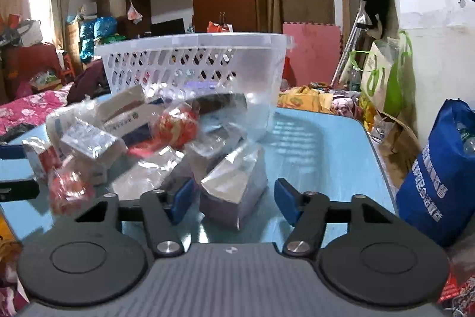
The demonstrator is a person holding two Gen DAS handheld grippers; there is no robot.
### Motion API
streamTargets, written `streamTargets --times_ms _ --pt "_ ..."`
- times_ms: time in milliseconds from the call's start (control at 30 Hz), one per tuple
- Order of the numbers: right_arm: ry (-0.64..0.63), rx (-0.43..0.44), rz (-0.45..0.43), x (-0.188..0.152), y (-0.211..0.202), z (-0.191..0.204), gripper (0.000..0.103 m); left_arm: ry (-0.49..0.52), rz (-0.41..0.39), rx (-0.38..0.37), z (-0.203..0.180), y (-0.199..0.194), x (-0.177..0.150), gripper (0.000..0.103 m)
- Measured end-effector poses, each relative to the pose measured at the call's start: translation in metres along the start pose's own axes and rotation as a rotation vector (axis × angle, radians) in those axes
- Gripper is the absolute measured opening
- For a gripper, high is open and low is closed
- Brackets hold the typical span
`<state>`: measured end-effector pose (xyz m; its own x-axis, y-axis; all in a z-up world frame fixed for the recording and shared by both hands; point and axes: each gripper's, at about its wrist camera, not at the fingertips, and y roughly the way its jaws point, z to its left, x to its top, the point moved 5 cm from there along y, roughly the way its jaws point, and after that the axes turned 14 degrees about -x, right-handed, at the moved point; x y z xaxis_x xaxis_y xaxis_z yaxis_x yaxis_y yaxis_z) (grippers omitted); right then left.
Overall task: Organize objects
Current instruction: 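Grasp a red box with the left gripper while the right grasps a wrapped dark pack, then lower both held items into the basket and open both grippers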
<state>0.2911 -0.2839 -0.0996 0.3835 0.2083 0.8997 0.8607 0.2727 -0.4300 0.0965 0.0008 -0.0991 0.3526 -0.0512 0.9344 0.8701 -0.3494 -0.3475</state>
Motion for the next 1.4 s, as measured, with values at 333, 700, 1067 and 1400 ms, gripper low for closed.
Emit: streamTargets --times_ms 333,700,1067,1400 --pt "-0.020 -0.069 -0.029 0.003 -0.003 0.006 0.062 0.002 0.018 0.076 -0.004 0.014 -0.007 0.101" --pt "-0.048 -0.074 -0.054 0.002 -0.007 0.009 0.039 -0.004 -0.016 0.083 -0.001 0.008 -0.006 0.065" --pt "-0.001 -0.059 -0.108 -0.003 -0.026 0.000 0.038 0.016 -0.083 0.077 0.001 -0.007 -0.001 0.065" --pt "0.063 0.026 -0.203 0.022 -0.055 -0.011 0.038 -0.003 -0.172 0.097 0.014 -0.032 0.025 0.065"
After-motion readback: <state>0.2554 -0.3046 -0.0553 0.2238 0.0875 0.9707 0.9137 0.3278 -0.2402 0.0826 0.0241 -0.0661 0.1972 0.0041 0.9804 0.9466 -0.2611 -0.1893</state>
